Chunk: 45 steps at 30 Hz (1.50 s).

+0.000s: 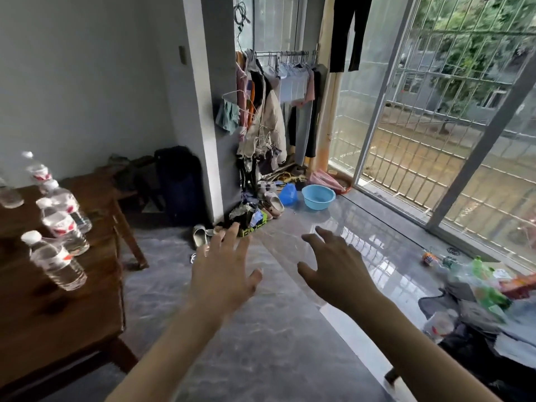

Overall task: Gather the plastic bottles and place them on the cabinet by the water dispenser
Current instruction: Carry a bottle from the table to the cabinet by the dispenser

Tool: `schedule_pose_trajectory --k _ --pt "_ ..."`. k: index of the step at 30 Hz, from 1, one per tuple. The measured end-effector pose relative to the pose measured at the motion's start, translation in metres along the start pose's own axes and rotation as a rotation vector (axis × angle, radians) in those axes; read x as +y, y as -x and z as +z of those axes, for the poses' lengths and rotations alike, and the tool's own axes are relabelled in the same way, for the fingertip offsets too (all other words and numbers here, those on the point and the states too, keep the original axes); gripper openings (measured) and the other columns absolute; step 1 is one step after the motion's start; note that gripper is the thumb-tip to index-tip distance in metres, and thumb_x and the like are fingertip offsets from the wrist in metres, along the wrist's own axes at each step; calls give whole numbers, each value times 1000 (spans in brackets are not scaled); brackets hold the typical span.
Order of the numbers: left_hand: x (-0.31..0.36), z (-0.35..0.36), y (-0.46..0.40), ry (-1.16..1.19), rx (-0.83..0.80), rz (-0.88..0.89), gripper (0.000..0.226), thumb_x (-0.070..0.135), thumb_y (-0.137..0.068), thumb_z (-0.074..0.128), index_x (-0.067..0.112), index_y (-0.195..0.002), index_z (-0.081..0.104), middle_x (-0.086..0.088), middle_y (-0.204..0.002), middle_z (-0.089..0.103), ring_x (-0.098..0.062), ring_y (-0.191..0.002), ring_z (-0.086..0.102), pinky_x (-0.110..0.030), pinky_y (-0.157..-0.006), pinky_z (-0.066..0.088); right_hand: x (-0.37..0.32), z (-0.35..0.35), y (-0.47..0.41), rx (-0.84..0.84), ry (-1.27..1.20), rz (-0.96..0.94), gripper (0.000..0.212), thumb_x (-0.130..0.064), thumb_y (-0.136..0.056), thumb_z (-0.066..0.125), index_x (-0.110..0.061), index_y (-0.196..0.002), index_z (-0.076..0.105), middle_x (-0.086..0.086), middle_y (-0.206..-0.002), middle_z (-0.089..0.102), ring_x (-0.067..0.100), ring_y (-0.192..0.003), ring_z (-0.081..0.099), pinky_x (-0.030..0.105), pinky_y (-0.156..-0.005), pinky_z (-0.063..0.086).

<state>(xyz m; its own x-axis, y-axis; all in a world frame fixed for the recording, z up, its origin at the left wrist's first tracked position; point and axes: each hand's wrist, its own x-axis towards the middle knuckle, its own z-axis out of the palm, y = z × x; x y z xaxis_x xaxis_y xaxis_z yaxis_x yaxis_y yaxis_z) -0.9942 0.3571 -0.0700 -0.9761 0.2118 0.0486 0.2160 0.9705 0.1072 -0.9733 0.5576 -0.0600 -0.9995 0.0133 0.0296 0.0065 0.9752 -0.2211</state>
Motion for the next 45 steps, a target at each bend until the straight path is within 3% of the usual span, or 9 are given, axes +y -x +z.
schedule_pose_trajectory --k 16,25,33,45 --pt "-33 9 -239 -45 37 -307 67 58 -97 44 30 -155 25 0 -169 9 -21 -152 18 -42 -119 24 15 19 -312 -82 -30 -340 53 -46 -91 52 -28 -140 44 -1 -153 37 24 -135 42 45 -109 37" --pt "-99 12 -297 -89 21 -542 69 61 -98 42 30 -156 23 0 -169 9 -20 -153 19 -40 -119 27 -48 51 -430 -167 -95 -516 46 -45 -87 52 -31 -130 51 -4 -140 44 25 -128 45 46 -105 38" --pt "-190 24 -379 -50 20 -640 69 62 -97 43 31 -156 24 1 -169 11 -21 -153 19 -40 -119 28 -123 74 -549 -220 -58 -605 53 -46 -93 51 -29 -142 41 0 -158 29 26 -141 34 46 -111 32" --pt "-337 12 -500 -41 -14 -748 71 66 -96 41 34 -156 23 1 -170 9 -22 -154 19 -40 -118 30 -249 98 -713 -287 -37 -683 57 -41 -92 50 -32 -146 36 -3 -159 27 23 -141 33 44 -111 30"
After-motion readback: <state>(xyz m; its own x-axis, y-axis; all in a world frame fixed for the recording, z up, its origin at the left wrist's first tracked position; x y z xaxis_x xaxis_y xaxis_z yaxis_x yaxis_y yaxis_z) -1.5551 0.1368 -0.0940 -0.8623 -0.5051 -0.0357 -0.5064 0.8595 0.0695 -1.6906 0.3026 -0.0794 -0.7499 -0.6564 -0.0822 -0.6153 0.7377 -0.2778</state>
